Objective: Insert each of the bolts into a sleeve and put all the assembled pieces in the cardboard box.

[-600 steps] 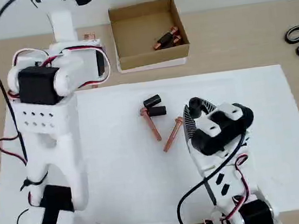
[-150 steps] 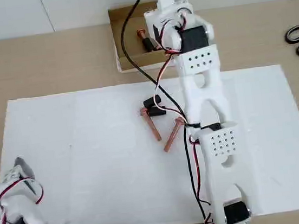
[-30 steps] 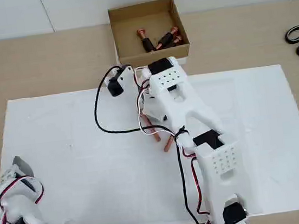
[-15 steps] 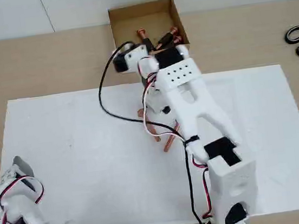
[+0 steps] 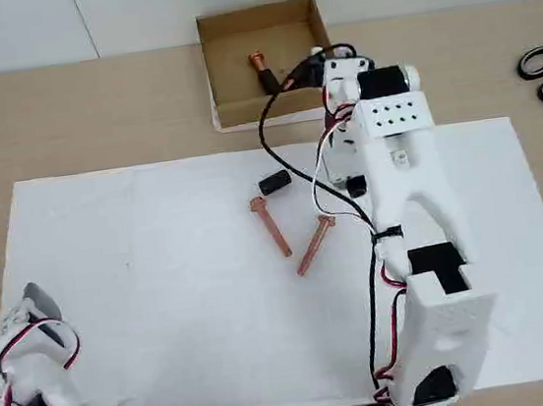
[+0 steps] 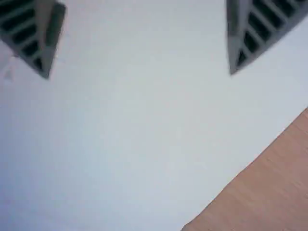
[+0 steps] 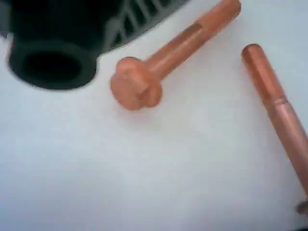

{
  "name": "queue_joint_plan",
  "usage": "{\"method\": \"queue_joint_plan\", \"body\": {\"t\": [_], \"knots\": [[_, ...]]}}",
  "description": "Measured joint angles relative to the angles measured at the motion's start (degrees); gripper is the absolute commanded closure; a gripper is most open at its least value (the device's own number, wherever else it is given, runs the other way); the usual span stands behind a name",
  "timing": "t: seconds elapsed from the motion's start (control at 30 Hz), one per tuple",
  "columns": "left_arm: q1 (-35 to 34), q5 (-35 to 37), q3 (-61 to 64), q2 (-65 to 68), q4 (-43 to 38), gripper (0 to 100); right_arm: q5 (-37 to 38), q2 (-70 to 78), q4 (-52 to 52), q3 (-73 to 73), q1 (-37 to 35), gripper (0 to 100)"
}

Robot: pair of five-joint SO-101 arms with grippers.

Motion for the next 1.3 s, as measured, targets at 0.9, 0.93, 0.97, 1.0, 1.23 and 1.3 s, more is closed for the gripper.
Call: {"method": "queue_joint_plan", "body": {"t": [0.9, 0.93, 0.97, 1.0, 1.23, 1.3], "knots": [[0.0, 0.0, 0.0, 0.0, 1.0, 77, 0.0, 0.0, -12.1, 17.0, 1.2, 90.5], [0.0, 0.0, 0.0, 0.0, 1.0, 77, 0.0, 0.0, -12.1, 17.1, 1.2, 90.5], [0.0, 0.0, 0.0, 0.0, 1.0, 77, 0.0, 0.0, -12.1, 17.1, 1.2, 90.4], [0.0, 0.0, 0.0, 0.0, 1.0, 77, 0.0, 0.0, -12.1, 17.4, 1.2, 90.3], [0.0, 0.0, 0.0, 0.0, 1.0, 77, 0.0, 1.4, -13.8, 17.5, 1.1, 89.0], [0.0, 0.0, 0.0, 0.0, 1.0, 77, 0.0, 2.3, -14.1, 17.5, 1.1, 85.5]]}}
